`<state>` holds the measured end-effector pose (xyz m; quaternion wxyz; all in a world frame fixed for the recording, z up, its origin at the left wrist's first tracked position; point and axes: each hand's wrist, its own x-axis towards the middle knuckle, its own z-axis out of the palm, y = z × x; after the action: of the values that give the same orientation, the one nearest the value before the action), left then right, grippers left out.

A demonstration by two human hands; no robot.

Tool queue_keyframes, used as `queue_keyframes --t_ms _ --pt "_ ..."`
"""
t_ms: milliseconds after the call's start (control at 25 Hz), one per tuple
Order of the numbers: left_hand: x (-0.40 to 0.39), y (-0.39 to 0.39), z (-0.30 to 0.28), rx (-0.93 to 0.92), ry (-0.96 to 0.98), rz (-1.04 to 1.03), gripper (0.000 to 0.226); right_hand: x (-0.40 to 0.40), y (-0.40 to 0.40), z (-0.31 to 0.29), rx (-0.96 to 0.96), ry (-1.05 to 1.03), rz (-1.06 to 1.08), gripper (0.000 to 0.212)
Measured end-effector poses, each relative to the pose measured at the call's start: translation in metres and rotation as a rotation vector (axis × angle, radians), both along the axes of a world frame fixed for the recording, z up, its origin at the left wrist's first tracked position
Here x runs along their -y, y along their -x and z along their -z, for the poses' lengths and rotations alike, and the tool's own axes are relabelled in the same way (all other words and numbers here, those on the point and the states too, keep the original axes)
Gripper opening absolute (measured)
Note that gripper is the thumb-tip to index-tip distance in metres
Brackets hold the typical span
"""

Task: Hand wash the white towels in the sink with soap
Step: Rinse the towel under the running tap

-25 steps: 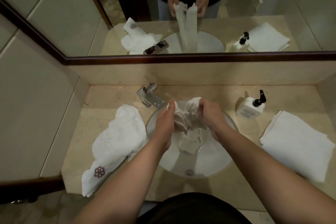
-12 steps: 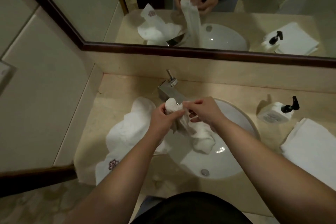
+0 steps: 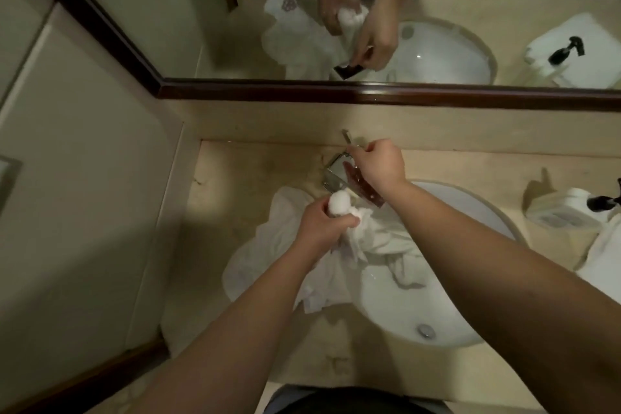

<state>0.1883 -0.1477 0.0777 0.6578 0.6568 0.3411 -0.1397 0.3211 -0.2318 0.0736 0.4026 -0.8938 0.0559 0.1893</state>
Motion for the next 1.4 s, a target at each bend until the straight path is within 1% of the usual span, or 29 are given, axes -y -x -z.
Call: queue_keyframes --t_ms 200,360,480,600,680,720,800,840,880,920,960,1000,1040,1080,1120,1160,1200,1320,1400 --pt "-0.017 -0.011 0.021 -0.040 0.041 0.044 0.028 -0.025 -0.026 0.027 0.067 0.161 0.002 0.053" --pt "-0.022 -0.016 0.028 -0.039 0.062 0.070 0.028 -0.029 -0.032 0.042 0.120 0.262 0.010 0.050" --pt "-0.024 -0.019 0.030 -0.028 0.074 0.081 0.025 -0.027 -0.043 0.047 0.065 0.283 0.053 0.050" --pt "-0.024 -0.021 0.026 -0.010 0.085 0.115 0.021 -0.018 -0.054 0.047 -0.001 0.211 0.101 0.050" --pt "-0.021 -0.021 0.023 0.001 0.109 0.145 0.025 -0.011 -0.043 0.040 0.028 0.182 0.094 0.048" --pt "-0.020 -0.021 0.021 0.004 0.124 0.160 0.024 -0.007 -0.032 0.035 0.057 0.129 0.086 0.048" --pt "-0.015 -0.018 0.016 0.019 0.167 0.169 0.018 0.008 -0.003 0.023 0.079 -0.108 0.100 0.049" --pt "-0.013 -0.017 0.013 0.024 0.185 0.163 0.017 0.018 0.013 0.016 0.044 -0.254 0.091 0.048" --pt "-0.009 -0.016 0.010 0.032 0.210 0.155 0.022 0.027 0.028 0.008 -0.008 -0.380 0.058 0.047" --pt "-0.003 -0.015 0.008 0.047 0.243 0.151 0.031 0.038 0.040 0.001 -0.068 -0.459 0.021 0.047" --pt "0.001 -0.015 0.005 0.060 0.275 0.149 0.042 0.048 0.051 -0.006 -0.129 -0.494 -0.008 0.048" --pt "0.006 -0.014 0.002 0.060 0.297 0.155 0.052 0.058 0.060 -0.012 -0.188 -0.491 -0.022 0.050" --pt "0.012 -0.013 -0.002 0.073 0.316 0.166 0.055 0.068 0.067 -0.018 -0.237 -0.451 -0.027 0.051" --pt "0.019 -0.012 -0.007 0.101 0.326 0.186 0.047 0.078 0.074 -0.022 -0.272 -0.390 -0.030 0.053" --pt "0.027 -0.010 -0.014 0.132 0.334 0.211 0.033 0.089 0.078 -0.024 -0.291 -0.325 -0.036 0.056" --pt "0.035 -0.007 -0.023 0.167 0.345 0.237 0.026 0.099 0.081 -0.024 -0.302 -0.273 -0.041 0.057" --pt "0.045 -0.003 -0.031 0.190 0.346 0.249 0.026 0.110 0.084 -0.026 -0.310 -0.240 -0.039 0.057" --pt "0.067 0.007 -0.048 0.217 0.257 0.287 0.025 0.140 0.085 -0.039 -0.297 -0.280 -0.005 0.055" --pt "0.076 0.011 -0.055 0.221 0.163 0.345 0.023 0.159 0.083 -0.053 -0.275 -0.334 -0.046 0.043"
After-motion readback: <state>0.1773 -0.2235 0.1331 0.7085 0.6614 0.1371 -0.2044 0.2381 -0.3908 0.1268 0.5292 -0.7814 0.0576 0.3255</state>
